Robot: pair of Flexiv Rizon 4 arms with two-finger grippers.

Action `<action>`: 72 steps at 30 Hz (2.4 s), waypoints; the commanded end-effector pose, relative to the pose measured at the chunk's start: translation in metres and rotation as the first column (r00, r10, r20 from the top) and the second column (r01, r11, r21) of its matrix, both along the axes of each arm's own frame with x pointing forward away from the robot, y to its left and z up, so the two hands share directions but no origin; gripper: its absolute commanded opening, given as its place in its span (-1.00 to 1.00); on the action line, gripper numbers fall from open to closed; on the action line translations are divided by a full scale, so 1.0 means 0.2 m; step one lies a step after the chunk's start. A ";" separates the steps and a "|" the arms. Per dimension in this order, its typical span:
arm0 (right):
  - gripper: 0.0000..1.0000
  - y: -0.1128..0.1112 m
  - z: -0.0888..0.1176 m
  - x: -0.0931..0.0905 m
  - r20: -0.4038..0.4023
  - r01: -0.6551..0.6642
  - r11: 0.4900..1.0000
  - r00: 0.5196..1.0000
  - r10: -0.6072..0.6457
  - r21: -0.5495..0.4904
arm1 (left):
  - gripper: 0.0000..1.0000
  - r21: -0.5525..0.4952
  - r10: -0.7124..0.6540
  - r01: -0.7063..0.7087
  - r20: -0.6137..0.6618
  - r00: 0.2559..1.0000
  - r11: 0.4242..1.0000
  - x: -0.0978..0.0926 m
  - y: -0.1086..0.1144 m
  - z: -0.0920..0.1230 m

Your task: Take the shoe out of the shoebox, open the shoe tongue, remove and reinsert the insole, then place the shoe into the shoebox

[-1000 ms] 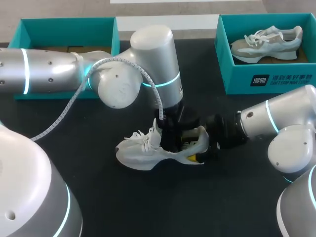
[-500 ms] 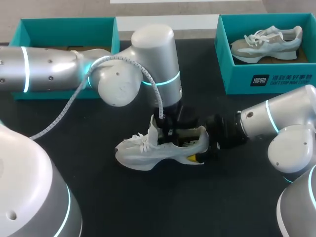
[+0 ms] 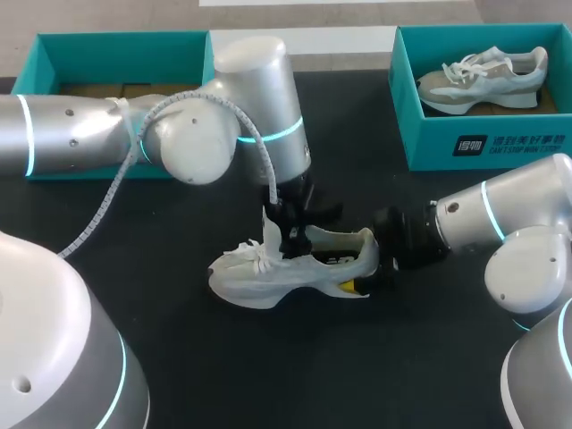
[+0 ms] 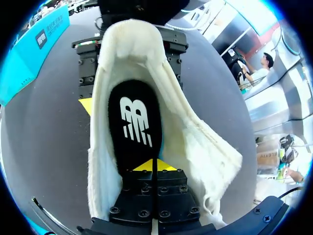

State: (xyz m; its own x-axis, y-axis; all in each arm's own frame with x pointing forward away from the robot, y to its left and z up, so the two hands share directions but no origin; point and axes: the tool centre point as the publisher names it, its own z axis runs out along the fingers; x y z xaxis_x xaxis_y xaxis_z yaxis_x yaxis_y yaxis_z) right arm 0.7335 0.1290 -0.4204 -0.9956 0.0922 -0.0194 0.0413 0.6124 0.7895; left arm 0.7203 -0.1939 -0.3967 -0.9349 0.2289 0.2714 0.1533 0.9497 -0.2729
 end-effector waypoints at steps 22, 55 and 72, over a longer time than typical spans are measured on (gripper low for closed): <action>-1.00 0.01 -0.01 0.00 0.002 0.003 1.000 1.000 -0.003 -0.004 | -0.81 -0.054 -0.086 0.082 -0.079 0.993 0.995 0.00 -0.12 0.06; -1.00 0.01 -0.01 0.00 0.002 0.003 1.000 1.000 -0.003 -0.004 | 0.27 -0.039 -0.091 0.093 0.039 0.995 0.995 -0.07 -0.16 -0.07; -1.00 0.01 -0.01 0.00 0.002 0.003 1.000 1.000 -0.003 -0.004 | -1.00 -0.030 -0.032 0.038 0.169 0.985 0.999 0.04 -0.15 -0.21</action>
State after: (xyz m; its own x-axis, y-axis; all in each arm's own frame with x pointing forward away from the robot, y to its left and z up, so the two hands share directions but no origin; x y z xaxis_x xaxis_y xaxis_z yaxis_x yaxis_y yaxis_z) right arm 0.7341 0.1289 -0.4212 -0.9956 0.0921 -0.0198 0.0409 0.6123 0.7896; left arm 0.7241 -0.2232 -0.4080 -0.9579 0.2695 0.0988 0.2350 0.9340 -0.2691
